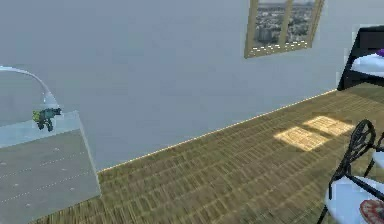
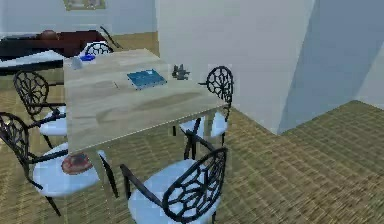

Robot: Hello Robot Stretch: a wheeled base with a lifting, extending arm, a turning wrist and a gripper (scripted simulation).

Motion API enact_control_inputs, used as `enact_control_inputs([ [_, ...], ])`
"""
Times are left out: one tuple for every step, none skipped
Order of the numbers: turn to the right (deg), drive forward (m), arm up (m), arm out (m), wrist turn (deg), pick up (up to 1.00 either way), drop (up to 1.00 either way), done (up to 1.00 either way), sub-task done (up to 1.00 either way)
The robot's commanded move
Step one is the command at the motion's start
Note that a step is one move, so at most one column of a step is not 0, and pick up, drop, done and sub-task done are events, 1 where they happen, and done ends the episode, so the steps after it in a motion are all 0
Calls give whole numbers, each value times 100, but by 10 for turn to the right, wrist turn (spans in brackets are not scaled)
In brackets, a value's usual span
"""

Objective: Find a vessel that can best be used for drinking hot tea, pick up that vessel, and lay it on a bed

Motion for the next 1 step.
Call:
enact_control_inputs([
  [180,0,0,0,0,0,0,0,0],
])
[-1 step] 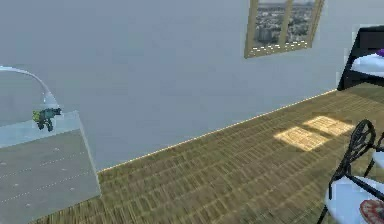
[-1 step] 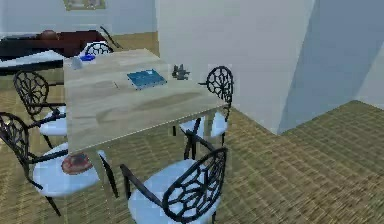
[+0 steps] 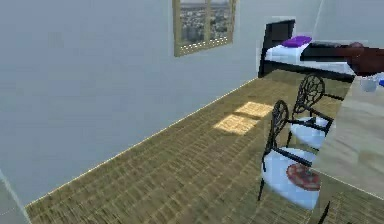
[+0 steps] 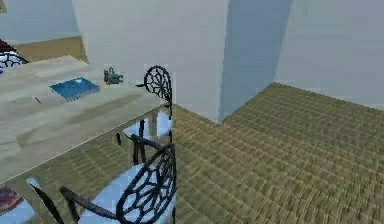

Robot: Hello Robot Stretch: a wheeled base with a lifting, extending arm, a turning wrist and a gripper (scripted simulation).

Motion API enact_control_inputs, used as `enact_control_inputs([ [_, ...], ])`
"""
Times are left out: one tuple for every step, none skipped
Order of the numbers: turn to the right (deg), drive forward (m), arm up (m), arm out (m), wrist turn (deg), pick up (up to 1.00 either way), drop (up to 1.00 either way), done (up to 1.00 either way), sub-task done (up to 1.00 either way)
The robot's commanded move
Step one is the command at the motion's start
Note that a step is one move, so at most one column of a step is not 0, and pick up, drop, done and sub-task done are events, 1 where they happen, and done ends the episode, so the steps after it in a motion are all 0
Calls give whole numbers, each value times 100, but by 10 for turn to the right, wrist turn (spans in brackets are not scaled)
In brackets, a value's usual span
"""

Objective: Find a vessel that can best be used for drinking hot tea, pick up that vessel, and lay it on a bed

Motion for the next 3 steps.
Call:
enact_control_inputs([
  [0,100,0,0,0,0,0,0,0],
  [60,0,0,0,0,0,0,0,0],
  [0,50,0,0,0,0,0,0,0],
])
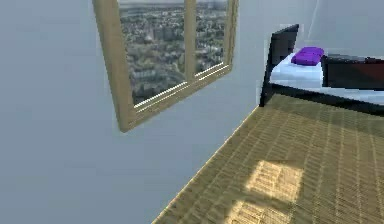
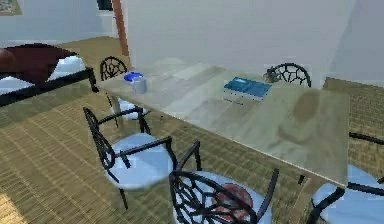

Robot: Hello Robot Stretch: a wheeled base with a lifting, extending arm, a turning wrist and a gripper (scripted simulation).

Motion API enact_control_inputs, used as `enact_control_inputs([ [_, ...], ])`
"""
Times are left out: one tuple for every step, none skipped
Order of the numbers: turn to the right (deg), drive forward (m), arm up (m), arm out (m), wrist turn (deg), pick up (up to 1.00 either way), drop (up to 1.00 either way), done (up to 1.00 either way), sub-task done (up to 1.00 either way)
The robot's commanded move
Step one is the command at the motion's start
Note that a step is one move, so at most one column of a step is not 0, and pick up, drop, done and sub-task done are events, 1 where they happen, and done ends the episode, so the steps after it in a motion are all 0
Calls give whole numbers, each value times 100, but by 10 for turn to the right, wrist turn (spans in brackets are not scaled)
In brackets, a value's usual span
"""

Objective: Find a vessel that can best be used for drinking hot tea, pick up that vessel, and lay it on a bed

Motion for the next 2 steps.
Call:
enact_control_inputs([
  [330,0,0,0,0,0,0,0,0],
  [0,60,0,0,0,0,0,0,0],
])
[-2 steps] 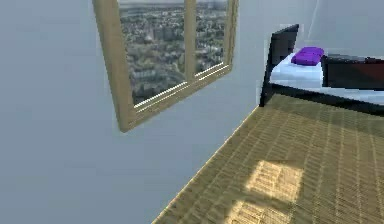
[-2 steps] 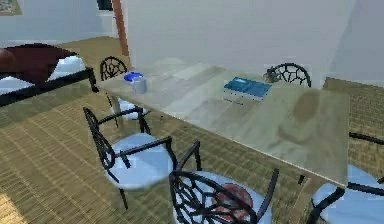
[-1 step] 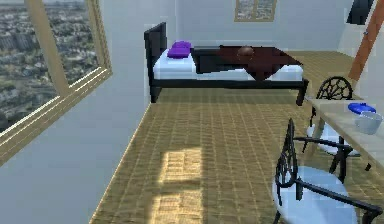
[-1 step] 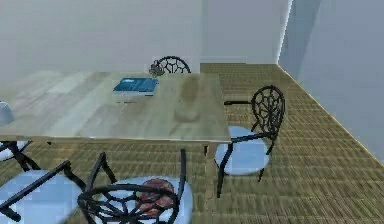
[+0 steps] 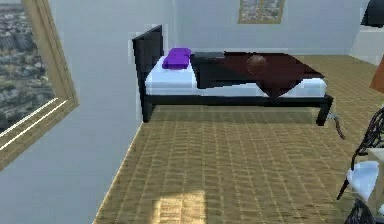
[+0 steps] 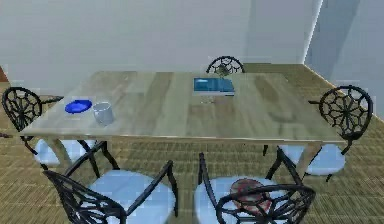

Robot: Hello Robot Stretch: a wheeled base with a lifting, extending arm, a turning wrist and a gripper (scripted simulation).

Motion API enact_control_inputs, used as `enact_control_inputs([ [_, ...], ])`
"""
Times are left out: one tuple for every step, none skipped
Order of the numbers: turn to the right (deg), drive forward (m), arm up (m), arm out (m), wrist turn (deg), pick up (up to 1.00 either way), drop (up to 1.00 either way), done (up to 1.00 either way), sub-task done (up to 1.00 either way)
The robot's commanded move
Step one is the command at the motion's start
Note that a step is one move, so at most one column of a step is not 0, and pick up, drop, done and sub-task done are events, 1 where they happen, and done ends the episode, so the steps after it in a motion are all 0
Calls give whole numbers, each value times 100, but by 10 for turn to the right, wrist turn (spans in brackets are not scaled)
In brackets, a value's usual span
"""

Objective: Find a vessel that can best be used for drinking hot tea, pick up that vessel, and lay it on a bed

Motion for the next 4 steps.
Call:
enact_control_inputs([
  [-210,0,0,0,0,0,0,0,0],
  [450,0,0,0,0,0,0,0,0],
  [450,0,0,0,0,0,0,0,0],
  [210,0,0,0,0,0,0,0,0],
])
